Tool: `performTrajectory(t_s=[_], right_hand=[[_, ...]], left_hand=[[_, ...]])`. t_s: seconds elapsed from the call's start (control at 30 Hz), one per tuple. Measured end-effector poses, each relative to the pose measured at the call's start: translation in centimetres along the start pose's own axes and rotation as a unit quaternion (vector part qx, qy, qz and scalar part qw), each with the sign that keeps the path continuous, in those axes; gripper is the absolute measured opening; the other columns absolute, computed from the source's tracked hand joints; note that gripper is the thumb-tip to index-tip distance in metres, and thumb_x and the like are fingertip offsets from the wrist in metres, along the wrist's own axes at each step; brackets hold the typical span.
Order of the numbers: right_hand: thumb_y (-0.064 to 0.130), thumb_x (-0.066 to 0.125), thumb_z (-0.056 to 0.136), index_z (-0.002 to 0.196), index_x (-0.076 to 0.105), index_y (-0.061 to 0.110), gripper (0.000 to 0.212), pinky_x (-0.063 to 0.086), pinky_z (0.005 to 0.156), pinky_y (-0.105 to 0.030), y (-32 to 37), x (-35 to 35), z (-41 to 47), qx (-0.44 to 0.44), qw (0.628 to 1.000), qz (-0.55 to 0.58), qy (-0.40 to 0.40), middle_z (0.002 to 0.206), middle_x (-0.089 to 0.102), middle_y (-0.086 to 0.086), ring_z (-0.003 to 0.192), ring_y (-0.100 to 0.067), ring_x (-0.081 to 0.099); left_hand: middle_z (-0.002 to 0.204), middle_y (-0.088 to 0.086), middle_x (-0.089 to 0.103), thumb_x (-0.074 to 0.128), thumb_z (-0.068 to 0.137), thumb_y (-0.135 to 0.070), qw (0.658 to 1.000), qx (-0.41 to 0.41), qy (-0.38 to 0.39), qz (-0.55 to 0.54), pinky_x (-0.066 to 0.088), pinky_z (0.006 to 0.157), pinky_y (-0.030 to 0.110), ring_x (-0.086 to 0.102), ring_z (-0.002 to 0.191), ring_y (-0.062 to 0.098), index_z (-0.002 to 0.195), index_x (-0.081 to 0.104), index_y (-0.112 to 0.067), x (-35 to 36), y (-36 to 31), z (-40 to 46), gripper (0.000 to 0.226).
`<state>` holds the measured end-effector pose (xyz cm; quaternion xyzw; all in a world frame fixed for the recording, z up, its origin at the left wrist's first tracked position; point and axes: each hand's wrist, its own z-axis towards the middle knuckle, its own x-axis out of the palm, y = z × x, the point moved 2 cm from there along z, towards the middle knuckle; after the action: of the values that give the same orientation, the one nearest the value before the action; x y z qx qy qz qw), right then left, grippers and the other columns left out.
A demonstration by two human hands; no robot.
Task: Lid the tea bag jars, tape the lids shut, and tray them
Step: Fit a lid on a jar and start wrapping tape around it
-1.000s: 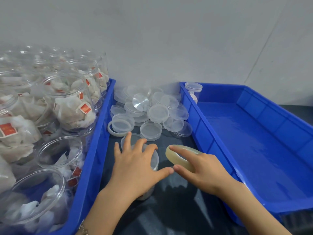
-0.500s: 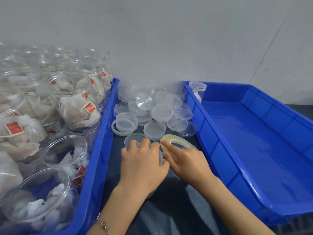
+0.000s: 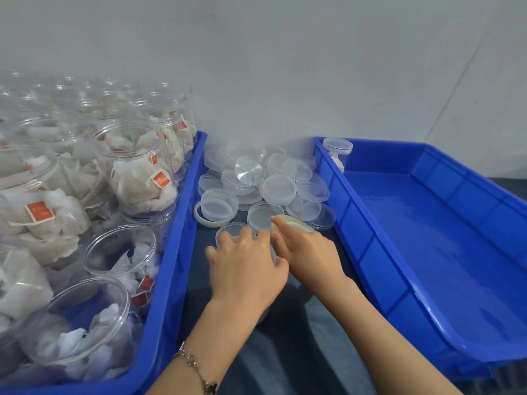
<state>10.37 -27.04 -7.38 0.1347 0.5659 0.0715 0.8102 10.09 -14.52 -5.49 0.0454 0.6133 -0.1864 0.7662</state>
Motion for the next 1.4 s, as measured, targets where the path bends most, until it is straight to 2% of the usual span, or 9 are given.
performTrajectory(t_s=[0.2, 0.33, 0.57, 0.73, 0.87, 0.97, 1.1, 1.27, 1.4], right_hand=[[0.043, 0.033, 0.096, 0.13, 0.047, 0.036, 0.038, 0.047, 0.073, -0.035, -0.4, 0.5, 0.7, 0.02, 1.0, 0.016, 0.016, 0.105, 0.068, 0.001, 0.095, -0.021, 0.062], [0.03, 0.034, 0.094, 0.102, 0.059, 0.024, 0.027, 0.047, 0.073, -0.038, -1.9, -2.0, 4.2, 0.144, 0.988, 0.052, 0.012, 0.095, 0.065, -0.01, 0.088, -0.035, 0.057], [0.049, 0.038, 0.09, 0.135, 0.04, 0.036, 0.047, 0.037, 0.064, -0.033, -0.6, -2.8, 3.8, 0.045, 0.999, 0.022, -0.007, 0.093, 0.067, -0.008, 0.087, -0.03, 0.057], [0.042, 0.039, 0.091, 0.118, 0.048, 0.022, 0.034, 0.033, 0.061, -0.031, -3.8, -0.7, 0.4, 0.038, 0.99, -0.099, 0.089, 0.098, 0.065, -0.003, 0.085, -0.026, 0.06], [0.034, 0.038, 0.091, 0.117, 0.047, 0.021, 0.03, 0.033, 0.059, -0.027, -4.7, 1.3, -2.3, -0.026, 0.976, -0.17, 0.135, 0.106, 0.065, 0.004, 0.091, -0.023, 0.063], [0.038, 0.035, 0.092, 0.116, 0.048, 0.021, 0.032, 0.044, 0.07, -0.034, -4.3, 2.5, -3.4, -0.038, 0.98, -0.13, 0.149, 0.11, 0.064, 0.001, 0.096, -0.023, 0.06], [0.053, 0.035, 0.092, 0.123, 0.045, 0.025, 0.043, 0.038, 0.09, -0.036, -4.5, 3.3, -4.2, -0.001, 0.982, -0.097, 0.16, 0.122, 0.053, 0.002, 0.109, -0.022, 0.048], [0.038, 0.038, 0.096, 0.146, 0.022, 0.024, 0.054, 0.024, 0.105, -0.036, -4.3, 1.9, -5.3, 0.026, 0.987, -0.078, 0.136, 0.143, 0.034, 0.002, 0.129, -0.021, 0.028], [0.012, 0.057, 0.079, 0.126, 0.047, 0.037, 0.054, 0.042, 0.094, -0.025, -1.6, -0.7, -7.4, 0.039, 0.979, 0.187, 0.078, 0.12, 0.056, 0.016, 0.113, -0.004, 0.05]], left_hand=[[0.113, -0.003, 0.054, 0.042, 0.082, -0.048, 1.0, 0.011, 0.008, -0.007, 0.032, 0.074, 0.039, 0.045, 0.103, 0.031, 0.111, 0.051, -0.026, -0.5, -0.4, 0.0, 0.037], [0.082, -0.003, 0.059, 0.051, 0.062, -0.046, 0.991, 0.121, 0.007, -0.049, 0.038, 0.06, 0.038, 0.054, 0.077, 0.03, 0.078, 0.059, -0.024, -1.4, -3.3, -3.0, 0.028], [0.107, -0.005, 0.054, 0.045, 0.081, -0.041, 0.994, 0.082, 0.029, -0.07, 0.027, 0.072, 0.039, 0.044, 0.102, 0.027, 0.098, 0.053, -0.026, -0.7, -3.7, -1.7, 0.023], [0.114, -0.003, 0.055, 0.043, 0.085, -0.03, 0.995, 0.06, 0.054, -0.06, 0.026, 0.072, 0.041, 0.043, 0.106, 0.026, 0.112, 0.053, -0.019, -0.7, -4.6, -1.1, 0.031], [0.11, -0.001, 0.06, 0.033, 0.092, -0.028, 0.995, 0.029, 0.017, -0.097, 0.031, 0.091, 0.04, 0.049, 0.104, 0.023, 0.104, 0.06, -0.018, -0.9, -4.8, -1.3, 0.031], [0.107, -0.002, 0.066, 0.039, 0.093, -0.023, 0.933, 0.015, -0.098, -0.346, 0.033, 0.105, 0.034, 0.052, 0.103, 0.014, 0.109, 0.063, -0.015, -2.0, -3.9, -2.1, 0.03], [0.088, -0.012, 0.062, 0.044, 0.085, -0.032, 0.818, -0.07, -0.289, -0.492, 0.045, 0.081, 0.03, 0.055, 0.088, 0.002, 0.094, 0.059, -0.027, -2.0, -0.9, -4.5, 0.019], [0.117, -0.014, 0.055, 0.041, 0.084, -0.041, 0.823, -0.132, -0.158, -0.53, 0.038, 0.099, 0.032, 0.05, 0.114, 0.01, 0.115, 0.046, -0.032, 1.7, 2.2, -6.8, 0.032], [0.131, -0.015, 0.052, 0.03, 0.088, -0.063, 0.842, -0.125, -0.067, -0.521, 0.034, 0.092, 0.02, 0.048, 0.117, 0.002, 0.125, 0.047, -0.038, 3.7, 1.8, -8.3, 0.048]])
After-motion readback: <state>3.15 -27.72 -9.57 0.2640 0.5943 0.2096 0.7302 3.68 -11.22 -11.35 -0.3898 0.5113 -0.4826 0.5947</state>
